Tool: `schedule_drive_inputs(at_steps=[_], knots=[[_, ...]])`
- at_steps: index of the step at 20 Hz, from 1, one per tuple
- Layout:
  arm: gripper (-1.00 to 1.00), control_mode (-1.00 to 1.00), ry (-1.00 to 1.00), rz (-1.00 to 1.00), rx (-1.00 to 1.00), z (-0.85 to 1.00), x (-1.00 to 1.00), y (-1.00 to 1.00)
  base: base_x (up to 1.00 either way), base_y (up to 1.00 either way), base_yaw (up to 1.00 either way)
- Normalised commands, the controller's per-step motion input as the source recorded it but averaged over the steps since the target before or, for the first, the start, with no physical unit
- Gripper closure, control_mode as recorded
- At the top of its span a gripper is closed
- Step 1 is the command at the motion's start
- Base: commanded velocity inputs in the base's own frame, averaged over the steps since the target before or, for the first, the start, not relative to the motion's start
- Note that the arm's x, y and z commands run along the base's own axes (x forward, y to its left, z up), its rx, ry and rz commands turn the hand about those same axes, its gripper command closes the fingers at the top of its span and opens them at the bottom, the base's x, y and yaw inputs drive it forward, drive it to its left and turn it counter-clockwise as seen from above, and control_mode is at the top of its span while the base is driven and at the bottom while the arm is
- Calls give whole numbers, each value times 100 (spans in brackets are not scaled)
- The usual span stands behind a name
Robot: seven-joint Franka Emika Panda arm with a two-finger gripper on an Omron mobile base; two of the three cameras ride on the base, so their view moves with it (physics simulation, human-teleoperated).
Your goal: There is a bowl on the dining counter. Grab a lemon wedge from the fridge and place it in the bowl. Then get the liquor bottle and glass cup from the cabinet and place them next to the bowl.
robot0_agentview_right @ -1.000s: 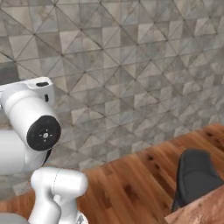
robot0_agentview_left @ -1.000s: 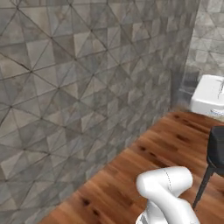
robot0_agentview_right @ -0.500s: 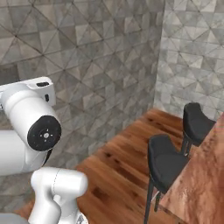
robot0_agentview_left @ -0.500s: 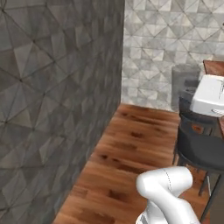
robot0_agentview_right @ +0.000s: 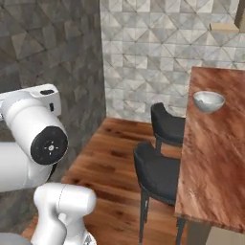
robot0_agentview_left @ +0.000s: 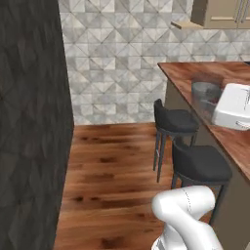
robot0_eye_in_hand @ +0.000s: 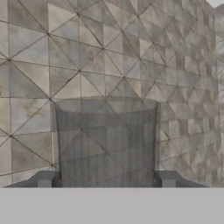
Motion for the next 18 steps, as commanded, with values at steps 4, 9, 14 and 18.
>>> schedule_drive_inputs(at_steps=[4, 9, 14, 18], knots=[[100, 100, 0, 0, 0, 0, 0, 0, 55, 34, -67], [100, 100, 0, 0, 0, 0, 0, 0, 56, 40, -68], [100, 100, 0, 0, 0, 0, 0, 0, 47, 46, -66], [100, 100, 0, 0, 0, 0, 0, 0, 31, 68, -62]])
